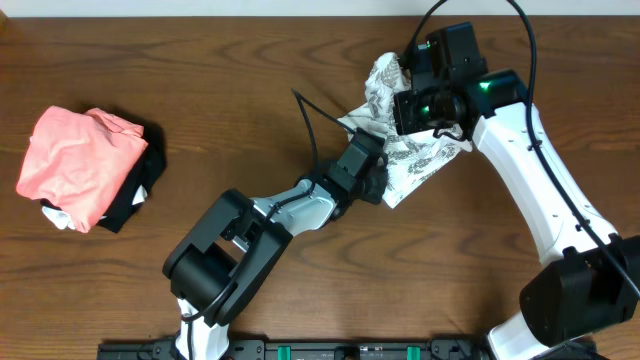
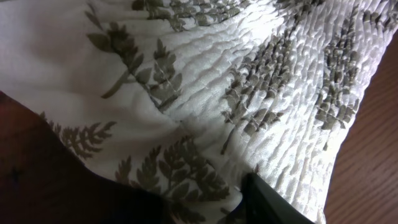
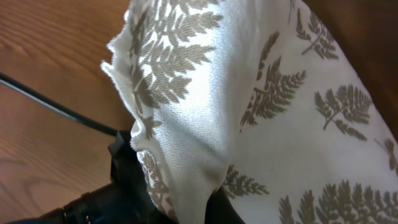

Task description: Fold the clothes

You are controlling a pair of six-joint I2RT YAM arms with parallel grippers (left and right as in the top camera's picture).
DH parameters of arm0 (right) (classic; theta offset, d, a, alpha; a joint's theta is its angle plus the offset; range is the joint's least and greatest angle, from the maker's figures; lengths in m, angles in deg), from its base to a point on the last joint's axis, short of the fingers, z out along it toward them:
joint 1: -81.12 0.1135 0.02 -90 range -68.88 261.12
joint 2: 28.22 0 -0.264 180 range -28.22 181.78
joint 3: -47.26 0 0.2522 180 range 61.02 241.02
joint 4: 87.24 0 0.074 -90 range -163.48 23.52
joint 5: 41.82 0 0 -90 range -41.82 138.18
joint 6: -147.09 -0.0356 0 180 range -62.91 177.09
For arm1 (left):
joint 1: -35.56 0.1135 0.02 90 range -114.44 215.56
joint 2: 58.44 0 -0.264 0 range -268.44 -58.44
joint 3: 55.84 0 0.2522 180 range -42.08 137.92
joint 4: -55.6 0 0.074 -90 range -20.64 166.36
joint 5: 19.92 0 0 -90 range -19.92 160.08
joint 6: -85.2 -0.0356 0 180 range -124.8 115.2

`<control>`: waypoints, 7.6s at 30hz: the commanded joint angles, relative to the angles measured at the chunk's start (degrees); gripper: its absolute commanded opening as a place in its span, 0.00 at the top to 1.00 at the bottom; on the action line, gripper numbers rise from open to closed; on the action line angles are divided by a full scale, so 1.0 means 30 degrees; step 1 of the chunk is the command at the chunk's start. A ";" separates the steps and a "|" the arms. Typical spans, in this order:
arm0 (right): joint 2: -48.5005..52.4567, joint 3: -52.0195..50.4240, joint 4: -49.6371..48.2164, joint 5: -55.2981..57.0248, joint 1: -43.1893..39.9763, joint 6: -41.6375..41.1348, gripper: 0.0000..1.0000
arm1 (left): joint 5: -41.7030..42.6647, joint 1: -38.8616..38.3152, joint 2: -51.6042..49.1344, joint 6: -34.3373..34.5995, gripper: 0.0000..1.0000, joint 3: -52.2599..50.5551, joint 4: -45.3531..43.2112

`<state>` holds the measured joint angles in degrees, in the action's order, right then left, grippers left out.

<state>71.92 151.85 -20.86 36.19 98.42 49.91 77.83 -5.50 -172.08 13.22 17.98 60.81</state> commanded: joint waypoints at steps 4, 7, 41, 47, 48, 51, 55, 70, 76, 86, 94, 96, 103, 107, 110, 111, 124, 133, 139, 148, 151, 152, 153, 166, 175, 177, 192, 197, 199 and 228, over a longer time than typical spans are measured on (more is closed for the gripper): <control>0.0109 0.0401 0.0860 -0.0291 0.0189 -0.0517 0.99 | 0.0262 0.0000 -0.0080 0.0102 0.56 -0.0007 0.1610; 0.0109 0.0372 0.1056 -0.0299 0.0197 -0.0517 0.99 | 0.0197 0.0095 0.0481 0.0087 0.56 -0.0007 0.2033; 0.0109 -0.1355 0.0627 -0.0306 0.2783 -0.0452 0.84 | 0.0007 0.3257 0.3993 -0.0102 0.56 -0.0007 0.6244; 0.0109 -0.1355 0.0670 -0.0306 0.2776 -0.0444 0.83 | -0.3089 0.3985 0.3993 -0.0109 0.57 -0.0007 0.8648; 0.0117 -0.1355 0.0670 -0.0313 0.2783 -0.0452 0.83 | -0.3439 0.4255 0.3993 -0.0109 0.57 -0.0007 0.9136; 0.0117 -0.1355 0.0656 -0.0627 0.2776 -0.0430 0.82 | -0.3541 0.5224 0.4146 0.0000 0.57 -0.0007 1.0156; 0.0117 -0.1362 0.0532 -0.2470 0.2841 0.0648 0.78 | -0.3526 0.6441 0.4495 0.0029 0.57 -0.0007 1.0462; 0.0022 -0.1209 0.0466 0.1027 0.0831 0.0976 0.70 | -0.0510 0.7191 0.8364 0.0022 0.57 -0.0007 1.0404; 0.0109 -0.1224 0.1902 0.1938 -0.1392 -0.0226 0.71 | 0.3082 0.6164 0.9282 -0.1188 0.66 -0.0007 1.0404; 0.0138 -0.3519 0.0597 0.1814 -0.1989 -0.0153 0.86 | 0.3133 0.3147 0.9187 -0.4262 0.72 -0.0015 0.9690; 0.0138 -0.6324 -0.3177 0.1180 -0.1996 -0.0153 0.89 | 0.2149 0.2674 0.9034 -0.5311 0.72 -0.0015 0.8298; 0.0138 -0.6754 -0.3905 0.1173 -0.1996 -0.0160 0.89 | 0.1581 0.2674 0.8786 -0.5311 0.72 -0.0015 0.7817; 0.0146 -0.8240 -0.6375 0.1180 -0.1996 -0.0160 0.89 | 0.1668 0.2565 0.6790 -0.5289 0.72 -0.0015 0.6091; 0.0146 -0.8575 -0.7140 0.1158 -0.1996 -0.0160 0.89 | 0.1319 0.2681 0.5282 -0.5311 0.72 -0.0015 0.4991; 0.0146 -0.8808 -0.7176 0.0729 -0.1989 -0.0153 0.89 | -0.0670 0.2827 0.4182 -0.5297 0.72 -0.0015 0.4036; 0.0146 -0.8961 -0.7184 0.0546 -0.1989 -0.0153 0.89 | -0.1479 0.2885 0.3847 -0.5297 0.72 -0.0015 0.3679; 0.0146 -1.2983 -0.8561 0.0488 -0.2069 -0.0160 0.89 | -0.3526 0.3293 0.0364 -0.5282 0.72 -0.0015 0.1770; 0.0066 -1.2903 -0.9326 0.0495 -0.2069 -0.0160 0.89 | -0.3526 0.3293 0.0095 -0.5289 0.72 -0.0015 0.2397; -0.1071 -1.0943 -0.8036 0.0495 -0.2069 0.0058 0.86 | -0.3548 0.3439 0.1166 -0.5304 0.71 -0.0007 0.2463; -0.3453 -0.8590 -0.8262 0.0495 -0.2069 0.0204 0.86 | -0.4328 0.4612 0.6499 -0.5289 0.55 -0.0007 0.3504; -0.3177 -0.8575 -0.8466 0.0488 -0.2069 0.0204 0.87 | -0.4328 0.5093 0.6987 -0.5289 0.54 -0.0007 0.3643; -0.2871 -0.8575 -0.8480 0.0488 -0.2069 0.0226 0.88 | -0.4320 0.5275 0.6987 -0.5282 0.54 -0.0007 0.3752; -0.2579 -0.8575 -0.8517 0.0481 -0.2069 0.0386 0.88 | -0.4320 0.5399 0.6972 -0.5275 0.54 -0.0007 0.3942; 0.2761 -0.8568 -1.4812 -0.0474 -0.1239 0.0998 0.88 | -0.4313 0.5595 0.6936 -0.3832 0.54 -0.0015 0.6696; 0.5778 -0.8575 -1.0040 -0.0036 -0.1005 0.5486 0.79 | -0.4313 0.5595 0.6936 -0.3840 0.54 -0.0007 0.6834; 0.5807 -0.8575 -0.8189 0.1027 -0.1049 0.6142 0.76 | -0.4313 0.5595 0.6936 -0.3840 0.54 -0.0015 0.6819; 0.5807 -0.8575 -0.4583 0.7781 -0.1960 1.1497 0.71 | -0.4320 0.5595 0.6936 -0.3847 0.54 -0.0007 0.6229; 0.5807 -0.8561 -0.7395 0.7985 -0.1872 1.1664 0.66 | -0.4313 0.5595 0.6936 -0.3840 0.54 -0.0015 0.6178; 0.5807 -0.8561 -0.8670 0.7810 -0.1719 1.1708 0.60 | -0.4320 0.5595 0.6936 -0.3847 0.54 -0.0015 0.6178; 0.2288 -0.8553 -0.4991 0.0080 0.2266 1.2378 0.45 | -0.4328 0.5595 0.6936 -0.3861 0.53 -0.0015 0.6186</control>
<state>79.87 128.63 -36.61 37.17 105.08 87.44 65.52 11.14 -151.03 1.22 18.22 79.43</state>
